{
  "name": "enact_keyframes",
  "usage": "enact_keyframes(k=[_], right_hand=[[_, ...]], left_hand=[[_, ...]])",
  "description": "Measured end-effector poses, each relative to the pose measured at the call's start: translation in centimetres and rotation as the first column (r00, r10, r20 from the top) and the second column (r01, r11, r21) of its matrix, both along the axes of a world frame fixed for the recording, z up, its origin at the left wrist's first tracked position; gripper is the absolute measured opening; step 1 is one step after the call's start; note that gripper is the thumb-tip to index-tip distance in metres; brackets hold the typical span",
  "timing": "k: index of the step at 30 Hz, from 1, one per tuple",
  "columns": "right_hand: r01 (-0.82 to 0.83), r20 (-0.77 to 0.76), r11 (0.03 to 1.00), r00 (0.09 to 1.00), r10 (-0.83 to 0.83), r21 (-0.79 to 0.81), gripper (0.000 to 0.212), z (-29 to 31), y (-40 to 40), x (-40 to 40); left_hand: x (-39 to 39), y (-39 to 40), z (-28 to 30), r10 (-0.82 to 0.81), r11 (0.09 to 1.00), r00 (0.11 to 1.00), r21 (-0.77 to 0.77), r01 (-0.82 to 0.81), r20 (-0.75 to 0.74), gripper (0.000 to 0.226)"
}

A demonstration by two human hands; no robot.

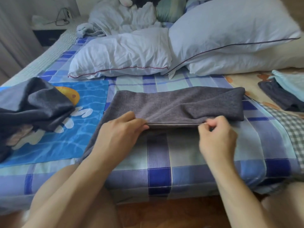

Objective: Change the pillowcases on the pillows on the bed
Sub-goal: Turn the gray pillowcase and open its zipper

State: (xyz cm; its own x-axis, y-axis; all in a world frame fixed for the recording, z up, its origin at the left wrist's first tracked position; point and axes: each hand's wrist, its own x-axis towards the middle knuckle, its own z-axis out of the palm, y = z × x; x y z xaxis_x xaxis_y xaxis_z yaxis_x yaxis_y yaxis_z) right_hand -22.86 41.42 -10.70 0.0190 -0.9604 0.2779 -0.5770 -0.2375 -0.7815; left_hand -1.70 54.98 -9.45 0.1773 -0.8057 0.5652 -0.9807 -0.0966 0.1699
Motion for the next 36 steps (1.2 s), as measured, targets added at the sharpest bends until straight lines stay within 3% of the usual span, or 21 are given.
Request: enact_keyframes(k=[4, 6, 8, 11, 15, 20, 24, 26, 31, 34, 36], right_hand=[[0.101, -0.062, 0.993, 0.993, -0.105, -0.061, 0.009, 0.9, -2.7, -3.4], [0.070, -0.090, 0.983, 0.992, -0.086, -0.169, 0.011, 1.0, -2.3, -3.1], [0.027, -0.111, 0.956, 0.992, -0.063, -0.292, 0.009, 0.7, -1.6, -2.4], [-0.003, -0.067, 0.941, 0.998, -0.021, -0.337, 0.007, 0.6, -1.3, -2.8], [-0.025, -0.036, 0.920, 0.999, 0.012, -0.390, 0.004, 0.6, -0.3, -4.4], [0.089, 0.046, 0.862, 0.996, -0.076, -0.499, 0.002, 1.0, 0.6, -7.0], [0.142, 0.005, 0.922, 0.989, -0.150, -0.361, 0.012, 0.4, -0.5, -9.1], [0.205, -0.001, 0.948, 0.977, -0.211, -0.245, 0.014, -0.2, -1.8, -10.6], [0.335, 0.318, 0.929, 0.874, -0.368, 0.155, 0.013, -1.7, -3.3, -12.6], [0.230, 0.635, 0.873, 0.611, -0.473, 0.430, 0.002, -1.9, -2.5, -11.8], [-0.093, 0.703, 0.740, 0.408, -0.582, 0.666, 0.019, -2.3, -1.9, -11.2]], left_hand=[[2.2, 0.1, -0.6, 0.332, 0.928, 0.943, 0.181, -0.325, -0.013, 0.027], [1.9, -0.5, -1.5, 0.379, 0.882, 0.922, 0.268, -0.387, 0.083, 0.022], [0.6, -1.3, -2.3, 0.308, 0.886, 0.930, 0.295, -0.357, 0.200, 0.013], [-2.1, -2.4, -2.9, 0.128, 0.943, 0.974, 0.281, -0.177, 0.185, 0.051], [-5.3, -3.4, -3.8, -0.158, 0.947, 0.970, 0.305, 0.097, 0.182, 0.057], [-6.4, -4.6, -4.1, -0.163, 0.947, 0.973, 0.303, 0.107, 0.165, 0.053], [-7.2, -4.7, -4.6, -0.238, 0.918, 0.957, 0.361, 0.166, 0.165, 0.031], [-7.6, -4.1, -4.8, -0.323, 0.889, 0.930, 0.394, 0.234, 0.177, 0.038], [-9.9, -2.6, -4.6, -0.377, 0.873, 0.913, 0.389, 0.295, 0.154, 0.051], [-10.2, -1.5, -5.1, -0.415, 0.857, 0.894, 0.401, 0.324, 0.166, 0.040], [-10.3, -0.6, -5.1, -0.491, 0.831, 0.850, 0.395, 0.391, 0.191, 0.026]])
